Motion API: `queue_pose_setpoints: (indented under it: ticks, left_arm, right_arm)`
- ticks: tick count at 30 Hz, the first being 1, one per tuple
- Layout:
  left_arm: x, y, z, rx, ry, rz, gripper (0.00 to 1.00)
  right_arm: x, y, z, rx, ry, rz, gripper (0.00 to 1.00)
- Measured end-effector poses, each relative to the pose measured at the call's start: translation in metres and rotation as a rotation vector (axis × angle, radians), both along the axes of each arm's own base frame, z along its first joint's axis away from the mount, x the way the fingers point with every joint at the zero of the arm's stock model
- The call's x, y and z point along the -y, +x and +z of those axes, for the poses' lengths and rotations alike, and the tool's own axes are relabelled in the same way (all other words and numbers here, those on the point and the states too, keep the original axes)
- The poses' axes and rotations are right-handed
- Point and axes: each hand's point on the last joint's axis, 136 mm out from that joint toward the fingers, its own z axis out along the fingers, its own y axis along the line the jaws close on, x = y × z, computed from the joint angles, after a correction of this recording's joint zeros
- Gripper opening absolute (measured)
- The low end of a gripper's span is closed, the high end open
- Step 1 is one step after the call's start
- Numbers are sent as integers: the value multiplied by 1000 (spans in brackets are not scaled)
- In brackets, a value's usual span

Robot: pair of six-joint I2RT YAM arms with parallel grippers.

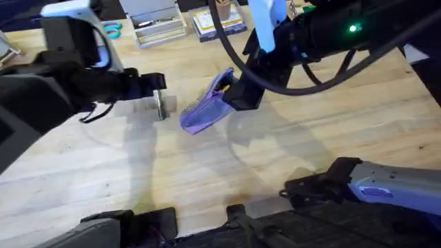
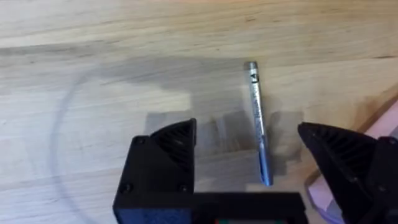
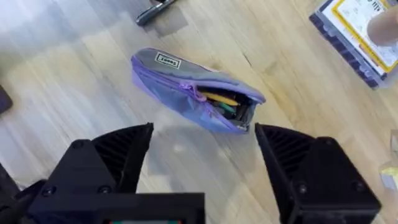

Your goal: Unzip the bag, pick up the pens from the table one at a time and place them inside, then zip the bag closed.

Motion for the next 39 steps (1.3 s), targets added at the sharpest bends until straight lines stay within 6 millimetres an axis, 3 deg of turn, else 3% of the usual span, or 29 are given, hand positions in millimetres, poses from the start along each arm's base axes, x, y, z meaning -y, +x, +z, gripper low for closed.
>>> queue_pose_setpoints:
  ticks: [5, 11, 29, 32, 33, 36, 38, 39]
  left_arm:
    - [20, 3, -22, -21, 106, -19, 995]
    - [22, -1, -54, -101, 157, -20, 994]
    - [27, 4, -57, -120, 129, -24, 980]
    - [28, 5, -56, -120, 120, -30, 798]
    - [29, 5, -56, -120, 116, -29, 693]
    - [30, 5, -56, -119, 110, -35, 252]
    - [35, 6, -55, -115, 93, -47, 48]
    - [35, 6, -55, -115, 92, -47, 47]
  right_arm:
    - [0, 0, 0, -1, 0, -1, 998]
    - [0, 0, 0, -1, 0, -1, 998]
    - [0, 0, 0, -1, -1, 0, 998]
    - [0, 0, 0, -2, -1, -1, 997]
    - [0, 0, 0, -2, -1, -1, 997]
    - [0, 0, 0, -2, -1, -1, 998]
    - [0, 0, 0, -2, -1, -1, 998]
    - [0, 0, 0, -2, -1, -1, 998]
